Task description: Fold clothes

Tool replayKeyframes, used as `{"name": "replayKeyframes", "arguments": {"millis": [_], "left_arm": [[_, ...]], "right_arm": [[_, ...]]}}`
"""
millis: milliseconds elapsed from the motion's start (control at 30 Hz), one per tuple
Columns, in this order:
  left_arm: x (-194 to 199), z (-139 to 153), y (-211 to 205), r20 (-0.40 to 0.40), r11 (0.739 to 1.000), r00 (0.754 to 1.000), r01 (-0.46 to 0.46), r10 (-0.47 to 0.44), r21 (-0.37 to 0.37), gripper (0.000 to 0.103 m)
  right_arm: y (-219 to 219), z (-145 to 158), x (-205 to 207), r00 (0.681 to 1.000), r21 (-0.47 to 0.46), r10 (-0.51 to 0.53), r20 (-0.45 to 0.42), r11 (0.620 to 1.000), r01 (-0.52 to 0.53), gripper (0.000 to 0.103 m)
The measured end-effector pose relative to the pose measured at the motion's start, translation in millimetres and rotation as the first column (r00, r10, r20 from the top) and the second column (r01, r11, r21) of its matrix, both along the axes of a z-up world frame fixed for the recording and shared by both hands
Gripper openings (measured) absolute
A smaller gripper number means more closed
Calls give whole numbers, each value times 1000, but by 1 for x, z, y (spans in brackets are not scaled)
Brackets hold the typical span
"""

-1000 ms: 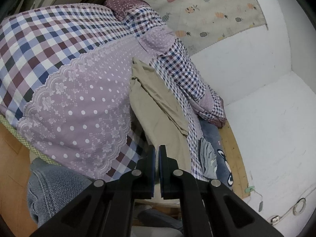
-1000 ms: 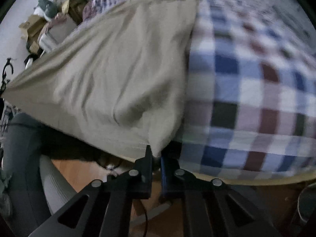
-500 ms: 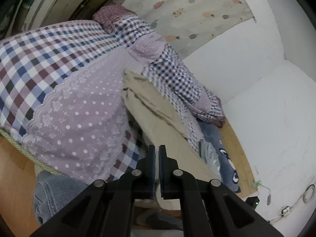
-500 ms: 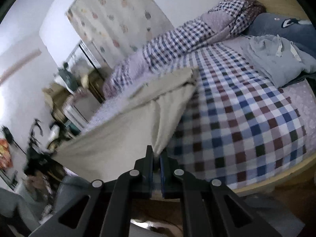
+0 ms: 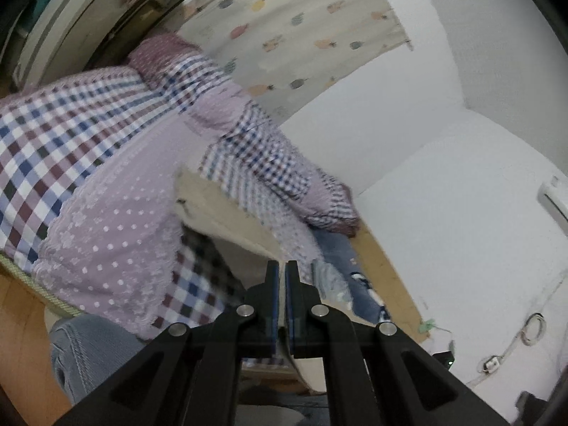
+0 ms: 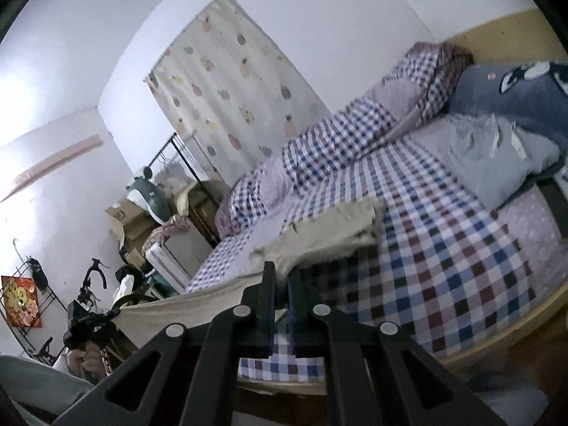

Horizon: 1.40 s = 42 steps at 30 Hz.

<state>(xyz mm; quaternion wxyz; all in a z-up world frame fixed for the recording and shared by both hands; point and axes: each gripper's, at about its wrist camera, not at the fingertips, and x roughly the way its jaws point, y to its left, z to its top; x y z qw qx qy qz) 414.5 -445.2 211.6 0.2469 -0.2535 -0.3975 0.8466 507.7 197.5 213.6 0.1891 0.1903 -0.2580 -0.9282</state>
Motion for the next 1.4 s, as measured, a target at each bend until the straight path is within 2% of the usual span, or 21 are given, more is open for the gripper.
{"name": "replayKeyframes", "arguments": {"millis": [267,333,533,667,967,1033,1267,1400], "left_arm": [[24,36,3,-86,998,996,37,-33,55,2],[30,45,4,-108,997,993,47,-40,68,2],[-9,25,-5,-12,992,1000,4,-3,123,2],[-41,22,-6,18,991,1000,-20,17,131,2],[-127,55,-5,26,987,998,-66,63,146,2],[-151,66,-1,23,988,998,-69,67,137,2],[-253,65,14,100,993,991,-99,93,59,2],[-311,64,23,144,994,983,-113,110,13,2]], "right_arm": [[14,50,63,991,3,-38,-128,999,39,4],[15,54,66,990,20,-61,-123,998,64,4],[25,42,47,992,24,-127,-23,992,127,5],[26,39,21,992,15,-129,6,992,128,5],[30,65,-48,987,-3,-160,16,987,160,5],[31,74,-67,987,-1,-163,10,987,163,5],[38,95,-145,983,25,-182,14,983,181,5],[42,92,-204,981,59,-189,52,981,186,5]]}}
